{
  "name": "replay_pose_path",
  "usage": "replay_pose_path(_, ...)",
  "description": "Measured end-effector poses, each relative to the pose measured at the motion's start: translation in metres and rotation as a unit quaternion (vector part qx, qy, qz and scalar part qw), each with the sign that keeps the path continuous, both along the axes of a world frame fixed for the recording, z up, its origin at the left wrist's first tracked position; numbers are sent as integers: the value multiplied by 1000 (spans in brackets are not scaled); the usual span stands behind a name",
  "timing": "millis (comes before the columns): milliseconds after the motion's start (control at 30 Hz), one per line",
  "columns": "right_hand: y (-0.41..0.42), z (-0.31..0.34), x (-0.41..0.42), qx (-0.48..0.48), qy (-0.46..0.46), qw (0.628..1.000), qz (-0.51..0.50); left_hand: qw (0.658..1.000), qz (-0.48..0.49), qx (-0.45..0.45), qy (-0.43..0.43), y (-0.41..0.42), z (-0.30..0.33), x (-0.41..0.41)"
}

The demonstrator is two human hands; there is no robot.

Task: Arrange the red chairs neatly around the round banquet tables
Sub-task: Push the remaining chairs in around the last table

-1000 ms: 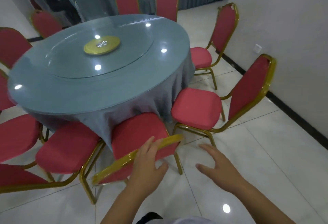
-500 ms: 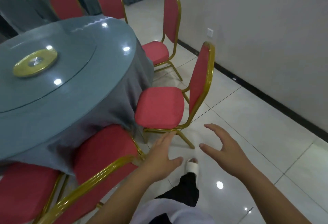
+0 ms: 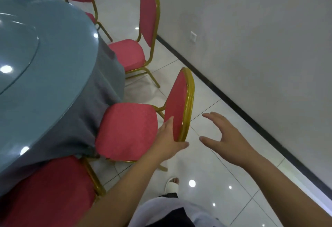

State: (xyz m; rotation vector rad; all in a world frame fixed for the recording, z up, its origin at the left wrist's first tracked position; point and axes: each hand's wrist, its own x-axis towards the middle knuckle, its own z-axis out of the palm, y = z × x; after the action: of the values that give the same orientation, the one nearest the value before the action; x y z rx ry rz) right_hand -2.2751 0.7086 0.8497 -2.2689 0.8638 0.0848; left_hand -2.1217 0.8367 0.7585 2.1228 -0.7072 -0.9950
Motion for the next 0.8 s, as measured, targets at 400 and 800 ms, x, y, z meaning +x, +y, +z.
replay_pose_path(400,-135,-30,142,-103,119,948,276,994,-31,68,84,-57,-20,36)
replay_pose_path(800,-216,-56,252,-200,90,783,582,969,201,102,104,-87,5,-5)
